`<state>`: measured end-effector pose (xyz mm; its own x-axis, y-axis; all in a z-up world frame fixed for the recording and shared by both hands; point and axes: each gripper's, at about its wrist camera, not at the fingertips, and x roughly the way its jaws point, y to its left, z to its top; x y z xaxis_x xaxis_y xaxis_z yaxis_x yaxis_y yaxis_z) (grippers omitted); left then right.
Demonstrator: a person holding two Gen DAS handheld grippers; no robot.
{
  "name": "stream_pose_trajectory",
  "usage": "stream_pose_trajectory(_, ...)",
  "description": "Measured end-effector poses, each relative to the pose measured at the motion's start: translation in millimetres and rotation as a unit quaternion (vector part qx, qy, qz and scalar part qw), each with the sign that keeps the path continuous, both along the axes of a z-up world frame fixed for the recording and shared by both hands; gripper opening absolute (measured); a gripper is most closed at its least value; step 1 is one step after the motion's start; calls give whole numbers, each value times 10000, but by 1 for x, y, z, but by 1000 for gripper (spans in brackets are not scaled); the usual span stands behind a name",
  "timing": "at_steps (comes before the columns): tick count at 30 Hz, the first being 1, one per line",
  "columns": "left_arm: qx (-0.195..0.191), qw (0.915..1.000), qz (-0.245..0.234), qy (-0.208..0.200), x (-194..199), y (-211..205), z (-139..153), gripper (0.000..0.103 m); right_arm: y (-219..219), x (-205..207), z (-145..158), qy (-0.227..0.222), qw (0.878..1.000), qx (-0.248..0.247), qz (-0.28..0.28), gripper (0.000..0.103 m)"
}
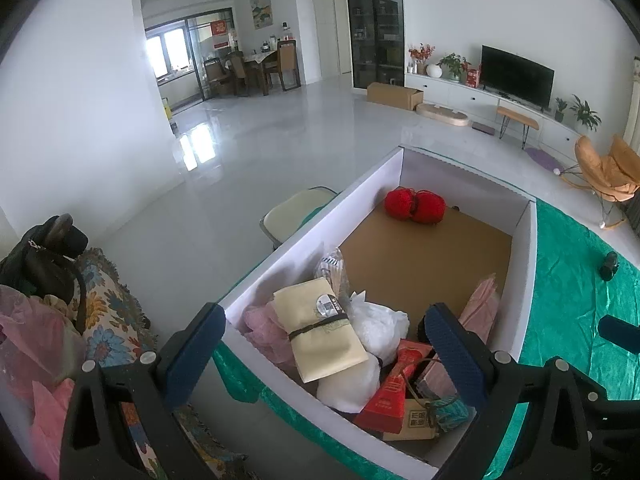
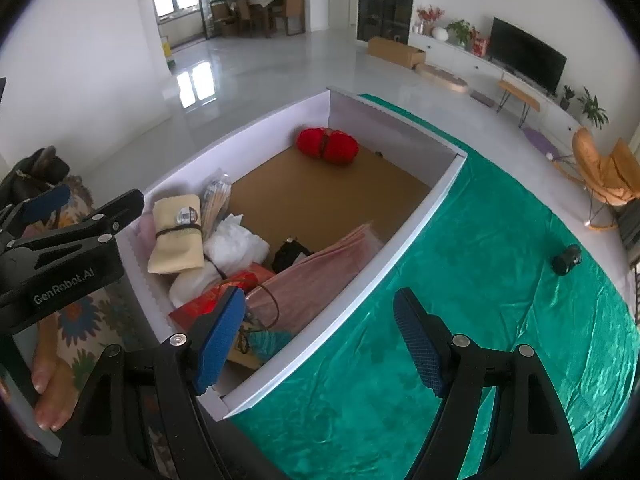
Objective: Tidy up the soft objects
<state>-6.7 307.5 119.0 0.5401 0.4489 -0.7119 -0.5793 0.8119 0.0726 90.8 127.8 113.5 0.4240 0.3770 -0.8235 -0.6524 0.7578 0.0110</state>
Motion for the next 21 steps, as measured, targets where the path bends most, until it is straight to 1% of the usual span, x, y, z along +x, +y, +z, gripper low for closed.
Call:
stream_pose_trajectory(16,123,9999,47,40,-1,-2,-3,100,2,-3,-6,34,10000,-31,45,80)
stream_pose_trajectory(19,110,9999,29,-19,-4,-2,-3,100,2,-3,-6,27,10000,-34,43,80)
stream_pose_trajectory(21,175,9998,34,-90,-6,-4,-2,100,2,-3,-6,31,10000,-27,45,80)
